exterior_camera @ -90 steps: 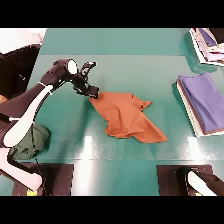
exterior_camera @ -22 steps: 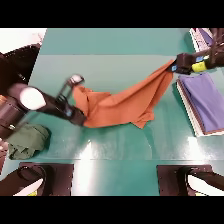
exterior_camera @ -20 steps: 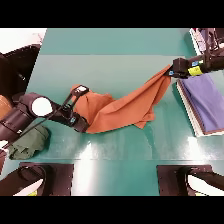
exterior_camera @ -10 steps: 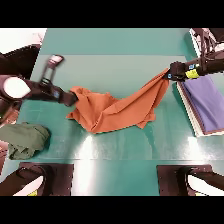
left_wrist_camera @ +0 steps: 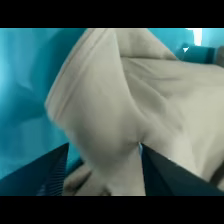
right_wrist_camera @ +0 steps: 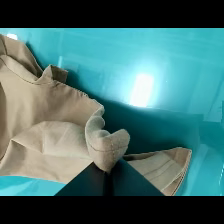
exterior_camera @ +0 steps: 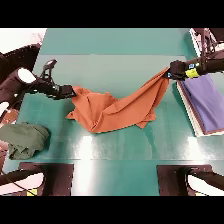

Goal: Fold the shirts.

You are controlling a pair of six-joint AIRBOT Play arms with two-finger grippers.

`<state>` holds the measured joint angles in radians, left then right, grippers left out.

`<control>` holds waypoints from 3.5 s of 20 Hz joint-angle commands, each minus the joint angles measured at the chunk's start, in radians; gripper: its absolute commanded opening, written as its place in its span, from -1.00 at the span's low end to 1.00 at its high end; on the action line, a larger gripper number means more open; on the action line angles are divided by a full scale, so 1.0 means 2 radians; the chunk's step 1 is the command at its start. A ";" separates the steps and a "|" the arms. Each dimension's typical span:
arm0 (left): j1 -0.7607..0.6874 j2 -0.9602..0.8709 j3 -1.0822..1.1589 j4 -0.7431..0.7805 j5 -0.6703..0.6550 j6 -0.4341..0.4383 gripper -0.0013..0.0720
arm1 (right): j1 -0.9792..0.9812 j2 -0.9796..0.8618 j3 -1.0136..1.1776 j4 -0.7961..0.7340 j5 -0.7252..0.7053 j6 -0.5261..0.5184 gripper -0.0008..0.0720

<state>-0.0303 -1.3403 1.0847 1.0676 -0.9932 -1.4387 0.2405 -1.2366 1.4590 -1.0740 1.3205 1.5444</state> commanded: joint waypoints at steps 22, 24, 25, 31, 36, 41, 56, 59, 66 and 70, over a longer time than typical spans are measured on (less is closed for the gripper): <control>0.004 0.301 0.391 0.076 0.014 -0.002 -0.90 | -0.151 0.156 0.302 -0.002 0.019 -0.027 -0.94; 0.004 0.305 0.428 0.076 -0.005 -0.003 -0.90 | -0.187 0.169 0.318 -0.001 0.031 -0.028 -0.94; 0.004 0.305 0.440 0.075 -0.009 -0.007 -0.90 | -0.205 0.175 0.319 -0.001 0.032 -0.033 -0.94; 0.004 0.237 0.442 0.069 -0.078 -0.014 -0.90 | -0.242 0.165 0.251 0.004 0.044 -0.035 -0.94; 0.004 0.090 0.367 0.065 -0.149 -0.014 -0.90 | -0.137 0.055 0.146 -0.041 0.060 -0.035 -0.94; 0.004 -0.051 0.220 0.065 -0.093 -0.011 -0.90 | -0.080 -0.103 0.122 -0.100 0.006 -0.034 -0.94; 0.086 -0.046 0.184 0.080 -0.167 0.013 0.51 | -0.126 -0.146 0.150 0.018 0.092 -0.061 -0.18; 0.097 0.035 0.045 0.082 -0.156 0.016 0.51 | -0.140 -0.075 0.033 0.061 0.082 -0.080 -0.17; 0.096 0.162 -0.233 0.049 -0.078 -0.001 0.51 | -0.140 0.038 -0.116 0.070 0.020 -0.086 -0.18; 0.096 0.163 -0.274 -0.009 -0.026 0.008 0.51 | -0.140 0.064 -0.137 0.070 0.020 -0.086 -0.18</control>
<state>0.1604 -1.0367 0.6224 1.1316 -1.1301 -1.4311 -0.0380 -1.1549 1.2320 -0.9413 1.3777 1.3754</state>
